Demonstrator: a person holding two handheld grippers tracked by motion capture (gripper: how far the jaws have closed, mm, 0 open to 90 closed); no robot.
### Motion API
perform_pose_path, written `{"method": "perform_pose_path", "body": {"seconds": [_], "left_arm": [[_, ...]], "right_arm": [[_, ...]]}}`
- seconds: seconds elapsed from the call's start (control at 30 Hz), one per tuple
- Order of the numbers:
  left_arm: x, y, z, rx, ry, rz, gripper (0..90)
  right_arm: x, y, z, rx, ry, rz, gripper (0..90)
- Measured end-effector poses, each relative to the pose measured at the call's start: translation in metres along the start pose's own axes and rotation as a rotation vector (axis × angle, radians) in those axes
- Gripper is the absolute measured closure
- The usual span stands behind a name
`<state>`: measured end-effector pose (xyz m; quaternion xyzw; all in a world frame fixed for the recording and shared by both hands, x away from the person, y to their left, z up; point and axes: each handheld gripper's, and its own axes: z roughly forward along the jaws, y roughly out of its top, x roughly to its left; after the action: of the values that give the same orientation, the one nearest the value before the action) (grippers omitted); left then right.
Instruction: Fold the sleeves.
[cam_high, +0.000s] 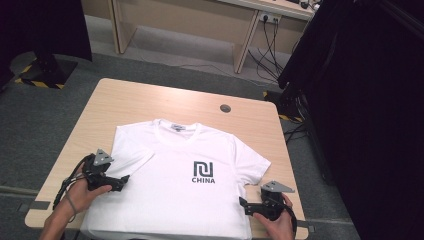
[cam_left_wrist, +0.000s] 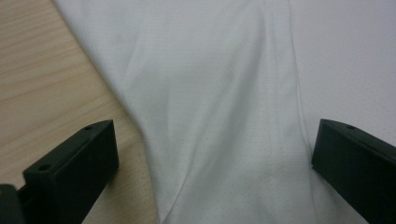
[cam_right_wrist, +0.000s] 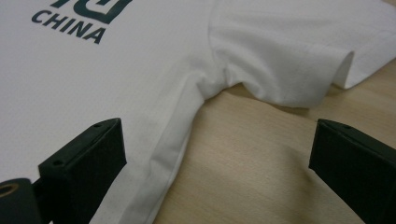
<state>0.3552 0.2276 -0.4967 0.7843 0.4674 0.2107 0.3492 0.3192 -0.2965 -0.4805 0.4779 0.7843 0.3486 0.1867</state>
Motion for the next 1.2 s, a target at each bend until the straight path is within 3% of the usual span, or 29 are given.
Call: {"method": "perform_pose_path", "body": {"seconds": [0.5, 1.2], "left_arm": [[0.000, 0.000, 0.000, 0.001, 0.000, -0.001, 0.0], [0.000, 0.000, 0.000, 0.001, 0.000, -0.001, 0.0]], "right_arm": [[-0.028, 0.008, -0.009, -0.056, -0.058, 0.047, 1.9], [-0.051, 0.048, 0.020, -0.060, -0.101, 0.109, 10.7]]}}
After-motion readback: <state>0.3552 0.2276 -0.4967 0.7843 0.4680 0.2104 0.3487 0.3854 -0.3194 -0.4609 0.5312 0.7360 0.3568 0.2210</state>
